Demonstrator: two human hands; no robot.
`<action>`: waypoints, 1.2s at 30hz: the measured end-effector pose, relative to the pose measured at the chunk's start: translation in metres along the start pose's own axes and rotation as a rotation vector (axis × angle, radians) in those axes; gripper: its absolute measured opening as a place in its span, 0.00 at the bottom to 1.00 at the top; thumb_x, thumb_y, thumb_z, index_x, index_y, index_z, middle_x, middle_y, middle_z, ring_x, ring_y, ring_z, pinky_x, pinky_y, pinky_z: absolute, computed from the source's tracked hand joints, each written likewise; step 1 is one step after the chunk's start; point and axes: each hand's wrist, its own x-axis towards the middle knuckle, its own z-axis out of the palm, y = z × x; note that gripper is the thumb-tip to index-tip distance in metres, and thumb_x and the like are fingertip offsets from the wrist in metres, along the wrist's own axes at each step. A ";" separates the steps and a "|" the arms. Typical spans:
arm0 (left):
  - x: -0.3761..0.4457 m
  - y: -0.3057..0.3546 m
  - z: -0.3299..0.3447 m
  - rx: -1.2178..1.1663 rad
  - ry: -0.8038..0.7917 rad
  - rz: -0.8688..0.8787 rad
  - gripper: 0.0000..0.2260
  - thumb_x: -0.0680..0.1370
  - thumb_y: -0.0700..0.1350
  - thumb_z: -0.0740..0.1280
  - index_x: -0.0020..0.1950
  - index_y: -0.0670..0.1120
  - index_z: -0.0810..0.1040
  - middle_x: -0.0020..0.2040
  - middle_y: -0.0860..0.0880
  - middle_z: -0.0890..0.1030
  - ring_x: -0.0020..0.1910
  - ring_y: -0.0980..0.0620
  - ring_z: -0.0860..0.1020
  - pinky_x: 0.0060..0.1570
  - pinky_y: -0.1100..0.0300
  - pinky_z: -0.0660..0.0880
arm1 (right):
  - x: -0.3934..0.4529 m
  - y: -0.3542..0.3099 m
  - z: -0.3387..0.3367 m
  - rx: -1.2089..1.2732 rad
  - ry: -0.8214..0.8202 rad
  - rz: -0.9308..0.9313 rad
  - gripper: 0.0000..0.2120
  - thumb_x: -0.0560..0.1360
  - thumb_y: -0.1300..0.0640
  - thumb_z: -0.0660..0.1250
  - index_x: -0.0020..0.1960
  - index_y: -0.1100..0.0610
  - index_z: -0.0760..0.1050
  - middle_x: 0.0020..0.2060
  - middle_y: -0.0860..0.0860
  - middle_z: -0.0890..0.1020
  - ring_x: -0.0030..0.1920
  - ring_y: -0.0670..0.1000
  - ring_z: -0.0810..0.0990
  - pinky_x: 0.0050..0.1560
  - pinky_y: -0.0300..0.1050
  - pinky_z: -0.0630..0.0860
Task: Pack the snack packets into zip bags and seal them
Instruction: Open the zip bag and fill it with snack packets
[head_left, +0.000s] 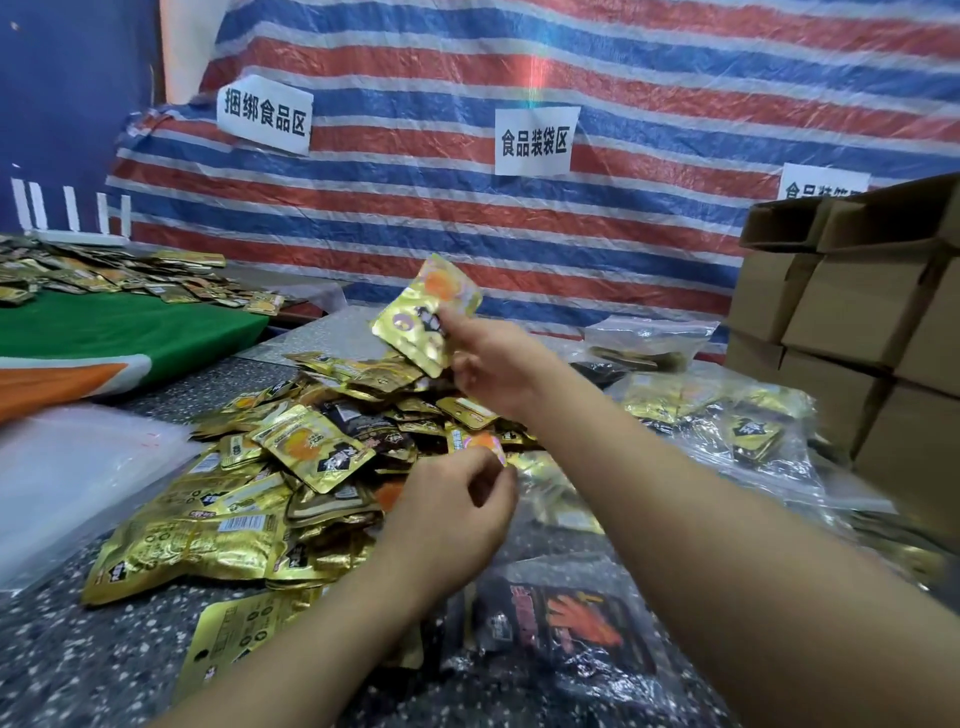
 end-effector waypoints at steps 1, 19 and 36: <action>0.000 0.000 -0.001 -0.015 -0.010 0.017 0.11 0.78 0.46 0.68 0.35 0.49 0.76 0.30 0.54 0.77 0.31 0.58 0.75 0.30 0.68 0.66 | -0.010 -0.008 -0.013 0.060 0.023 -0.068 0.09 0.79 0.52 0.68 0.53 0.58 0.75 0.37 0.49 0.77 0.25 0.41 0.70 0.27 0.32 0.68; -0.003 0.009 -0.007 -0.047 -0.105 0.215 0.05 0.77 0.39 0.69 0.43 0.49 0.79 0.36 0.56 0.80 0.38 0.55 0.80 0.38 0.66 0.74 | -0.132 0.053 -0.126 -0.182 0.334 -0.662 0.14 0.68 0.58 0.70 0.54 0.53 0.79 0.48 0.44 0.87 0.50 0.42 0.84 0.48 0.32 0.78; 0.002 0.007 -0.013 -0.057 -0.117 0.220 0.08 0.80 0.49 0.66 0.41 0.53 0.79 0.34 0.56 0.78 0.33 0.56 0.75 0.32 0.69 0.67 | -0.147 0.060 -0.142 -1.041 0.127 -0.469 0.10 0.80 0.54 0.65 0.57 0.39 0.75 0.50 0.34 0.82 0.52 0.36 0.80 0.48 0.37 0.75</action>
